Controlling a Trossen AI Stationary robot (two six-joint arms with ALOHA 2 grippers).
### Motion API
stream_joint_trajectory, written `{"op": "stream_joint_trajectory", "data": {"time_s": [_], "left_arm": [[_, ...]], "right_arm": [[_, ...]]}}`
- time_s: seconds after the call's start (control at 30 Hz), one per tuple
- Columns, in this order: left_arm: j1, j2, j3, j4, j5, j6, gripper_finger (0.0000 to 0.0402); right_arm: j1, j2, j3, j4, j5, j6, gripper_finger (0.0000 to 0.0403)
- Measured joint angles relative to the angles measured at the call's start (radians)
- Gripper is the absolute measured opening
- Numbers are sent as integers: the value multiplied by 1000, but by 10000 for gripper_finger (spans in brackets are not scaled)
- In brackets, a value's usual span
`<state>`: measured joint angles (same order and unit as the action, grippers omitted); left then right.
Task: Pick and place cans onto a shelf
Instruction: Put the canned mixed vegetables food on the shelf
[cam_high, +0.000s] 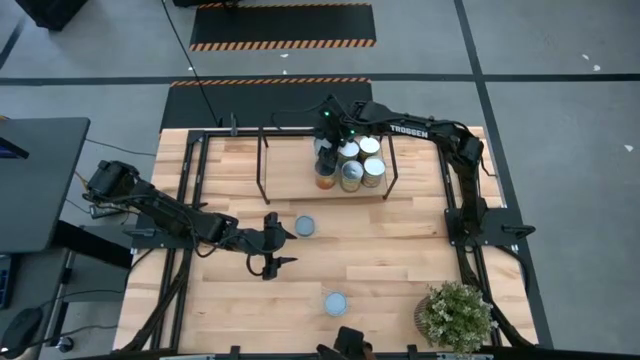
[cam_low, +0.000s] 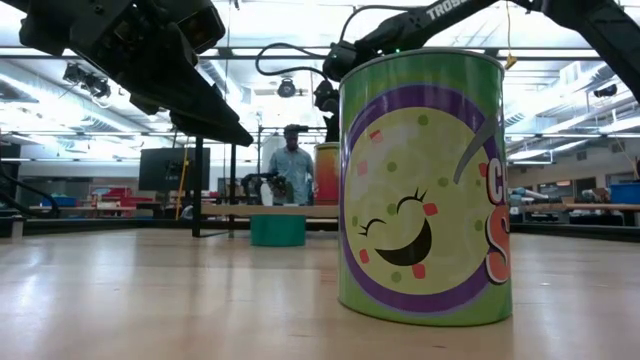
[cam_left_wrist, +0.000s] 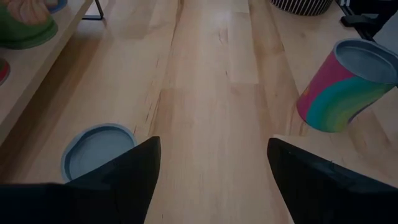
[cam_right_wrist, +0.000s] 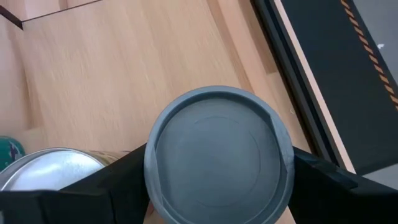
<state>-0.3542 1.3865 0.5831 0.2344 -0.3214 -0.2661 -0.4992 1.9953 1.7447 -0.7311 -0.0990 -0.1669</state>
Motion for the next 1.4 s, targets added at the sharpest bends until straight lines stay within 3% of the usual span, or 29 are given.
{"op": "stream_joint_trajectory", "data": {"time_s": [0.33, 1.4], "left_arm": [[0, 0, 0, 0, 0, 16, 299], [0, 0, 0, 0, 0, 15, 299]], "right_arm": [[0, 0, 0, -15, 0, -8, 331], [-1, 0, 2, -52, -27, -10, 332]]}}
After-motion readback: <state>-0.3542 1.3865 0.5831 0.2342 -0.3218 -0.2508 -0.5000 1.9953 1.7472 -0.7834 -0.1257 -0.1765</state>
